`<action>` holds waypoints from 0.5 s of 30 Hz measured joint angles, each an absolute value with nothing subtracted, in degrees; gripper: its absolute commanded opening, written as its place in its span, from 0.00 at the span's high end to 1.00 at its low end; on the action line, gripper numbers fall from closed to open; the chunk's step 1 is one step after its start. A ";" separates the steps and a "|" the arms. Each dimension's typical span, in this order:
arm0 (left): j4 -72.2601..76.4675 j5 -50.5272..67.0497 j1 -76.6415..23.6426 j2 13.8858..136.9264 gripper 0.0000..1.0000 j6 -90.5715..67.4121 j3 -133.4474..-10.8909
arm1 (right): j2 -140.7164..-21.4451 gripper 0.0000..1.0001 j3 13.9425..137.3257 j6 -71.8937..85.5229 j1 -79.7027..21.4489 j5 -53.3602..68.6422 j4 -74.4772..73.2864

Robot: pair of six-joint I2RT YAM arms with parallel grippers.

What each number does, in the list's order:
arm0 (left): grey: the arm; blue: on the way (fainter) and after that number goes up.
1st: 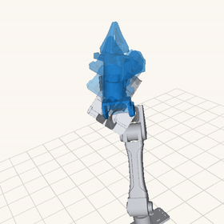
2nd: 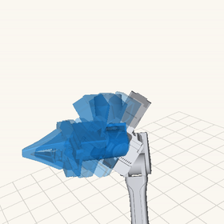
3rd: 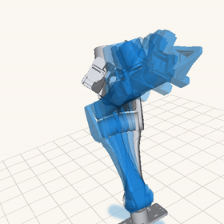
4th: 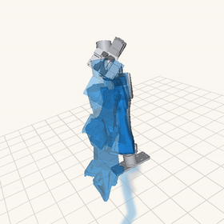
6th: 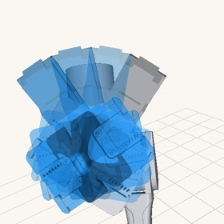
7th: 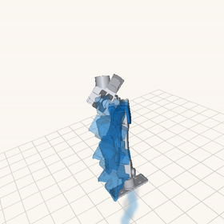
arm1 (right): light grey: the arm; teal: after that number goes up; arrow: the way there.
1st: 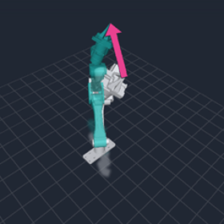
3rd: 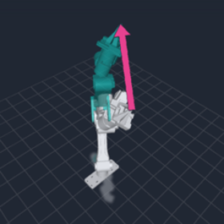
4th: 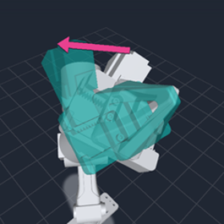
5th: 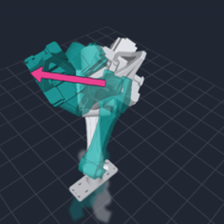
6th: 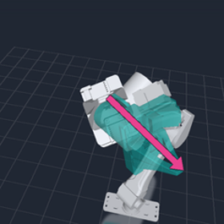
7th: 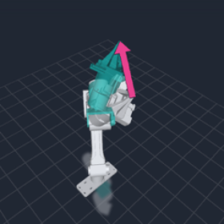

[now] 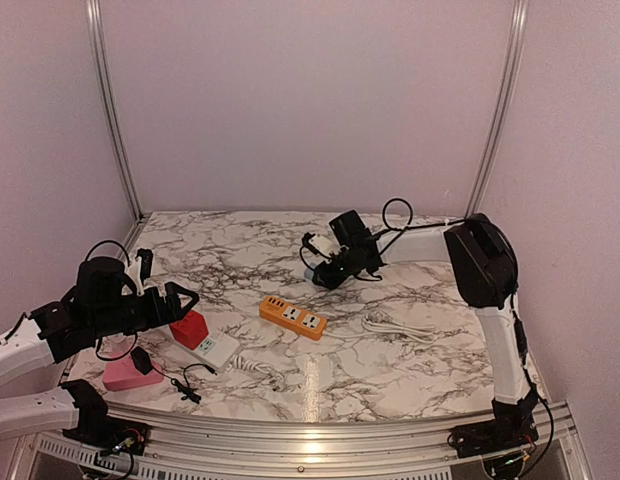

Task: Insert the plug
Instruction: Pick up the plug from the center of the board.

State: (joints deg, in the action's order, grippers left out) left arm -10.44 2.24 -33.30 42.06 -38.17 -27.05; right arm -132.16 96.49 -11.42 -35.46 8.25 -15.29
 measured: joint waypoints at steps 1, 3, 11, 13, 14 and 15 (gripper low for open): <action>-10.35 2.42 -33.30 42.06 0.01 -38.19 -27.03 | -131.26 0.68 94.83 -11.66 -35.59 8.21 -14.31; -10.13 2.63 -33.30 42.09 0.01 -38.17 -26.96 | -129.03 0.68 90.94 -12.12 -35.97 8.19 -12.47; -6.13 6.52 -33.61 42.37 0.01 -38.06 -26.92 | -115.26 0.69 73.28 -12.88 -40.32 7.20 -2.28; -4.51 7.53 -34.28 42.50 0.01 -37.89 -26.92 | -111.53 0.69 70.06 -12.58 -41.85 6.94 1.04; -3.62 7.94 -34.83 42.65 0.01 -37.76 -26.92 | -109.49 0.69 68.34 -12.16 -42.70 6.72 3.01; -2.66 8.29 -35.46 42.92 0.01 -37.54 -26.92 | -107.53 0.69 66.67 -11.88 -43.57 6.48 4.95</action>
State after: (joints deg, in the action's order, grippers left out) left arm -2.66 8.29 -35.46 42.92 -37.54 -26.92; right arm -107.53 66.67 -11.88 -43.57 6.48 4.95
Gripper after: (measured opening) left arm 0.989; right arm 0.363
